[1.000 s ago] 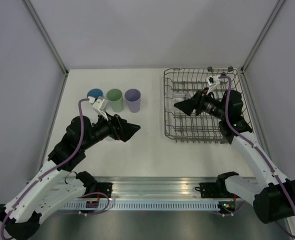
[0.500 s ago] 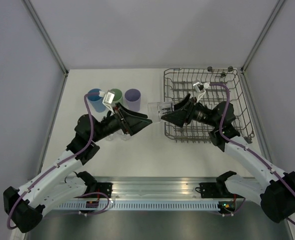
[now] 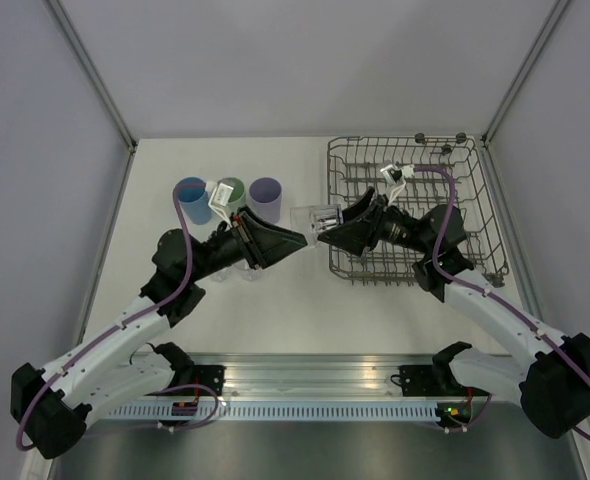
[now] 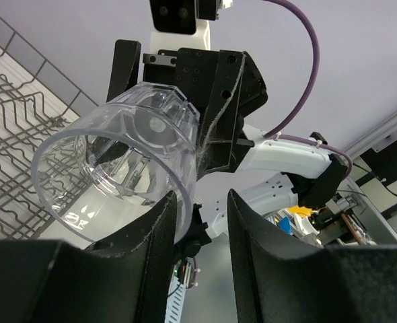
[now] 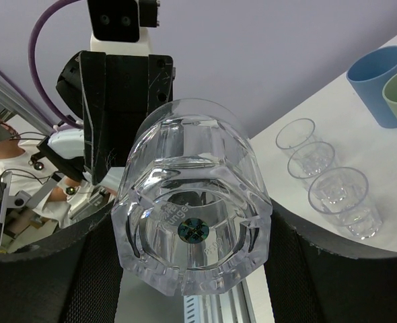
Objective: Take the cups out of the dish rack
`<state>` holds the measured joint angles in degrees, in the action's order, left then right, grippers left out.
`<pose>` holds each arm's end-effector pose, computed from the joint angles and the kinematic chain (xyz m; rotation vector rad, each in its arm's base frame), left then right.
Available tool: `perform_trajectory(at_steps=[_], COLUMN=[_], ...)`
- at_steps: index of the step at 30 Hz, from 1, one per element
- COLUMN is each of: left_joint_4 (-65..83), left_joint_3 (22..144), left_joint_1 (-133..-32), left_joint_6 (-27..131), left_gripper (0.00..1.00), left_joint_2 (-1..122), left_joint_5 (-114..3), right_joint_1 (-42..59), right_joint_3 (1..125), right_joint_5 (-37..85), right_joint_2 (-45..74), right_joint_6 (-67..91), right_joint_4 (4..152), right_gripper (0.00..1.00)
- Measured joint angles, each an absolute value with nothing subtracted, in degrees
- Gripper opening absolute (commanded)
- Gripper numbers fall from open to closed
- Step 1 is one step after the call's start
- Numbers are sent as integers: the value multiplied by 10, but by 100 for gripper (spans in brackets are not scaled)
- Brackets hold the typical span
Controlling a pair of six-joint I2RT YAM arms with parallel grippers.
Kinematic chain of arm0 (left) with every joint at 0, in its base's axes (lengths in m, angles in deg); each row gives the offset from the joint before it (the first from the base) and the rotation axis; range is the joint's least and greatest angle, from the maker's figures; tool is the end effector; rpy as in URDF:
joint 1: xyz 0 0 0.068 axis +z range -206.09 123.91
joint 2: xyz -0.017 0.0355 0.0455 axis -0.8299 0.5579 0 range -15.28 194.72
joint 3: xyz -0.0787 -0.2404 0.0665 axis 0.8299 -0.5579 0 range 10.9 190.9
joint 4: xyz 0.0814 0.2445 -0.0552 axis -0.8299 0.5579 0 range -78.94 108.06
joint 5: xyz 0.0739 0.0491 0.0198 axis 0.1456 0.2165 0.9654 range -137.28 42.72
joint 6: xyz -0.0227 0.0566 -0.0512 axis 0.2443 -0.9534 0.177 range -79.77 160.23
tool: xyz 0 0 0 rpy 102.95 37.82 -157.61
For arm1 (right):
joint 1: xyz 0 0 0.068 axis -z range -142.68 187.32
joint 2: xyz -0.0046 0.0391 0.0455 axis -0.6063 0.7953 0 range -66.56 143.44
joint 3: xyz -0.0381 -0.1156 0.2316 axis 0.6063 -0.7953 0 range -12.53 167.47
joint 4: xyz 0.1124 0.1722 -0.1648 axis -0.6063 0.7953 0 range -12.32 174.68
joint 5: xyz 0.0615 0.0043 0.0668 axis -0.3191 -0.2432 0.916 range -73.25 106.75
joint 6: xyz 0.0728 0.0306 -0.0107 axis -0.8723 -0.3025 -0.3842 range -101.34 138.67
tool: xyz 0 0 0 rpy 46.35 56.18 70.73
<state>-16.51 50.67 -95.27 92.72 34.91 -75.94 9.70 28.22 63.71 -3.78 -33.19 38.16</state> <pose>0.1658 -0.1774 0.3612 0.3261 1.4780 -1.6450 0.2173 0.1703 0.3373 -0.5024 1.4996 1.6407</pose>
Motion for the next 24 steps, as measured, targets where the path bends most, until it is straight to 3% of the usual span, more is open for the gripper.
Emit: perform_trajectory(at_steps=[4,6,8,9,14,18,24], left_joint_4=[-162,-162,-151,-141,-9,137,339], left_joint_3=[507,509,515,519,552,615,760], left_joint_1=[-958,-959,-959,-959,-962,-962,-963], left_joint_6=[929,924,915,909,858,789,700], left_gripper=[8,2,2,2,2,2,2], left_joint_2=[363,366,365,364,341,338,437], left_joint_5=[-762,-768,-773,-773,-729,-665,-590], right_joint_1=[87,86,87,86,81,81,82], right_joint_3=[282,282,282,282,309,339,371], right_joint_5=[639,639,638,638,558,428,279], right_joint_2=[-38,-37,-38,-40,-79,-140,-203], right_joint_6=[-332,-337,-338,-335,-203,-78,35], right_joint_4=[378,381,385,391,570,735,897], right_gripper=[47,50,65,97,98,98,98])
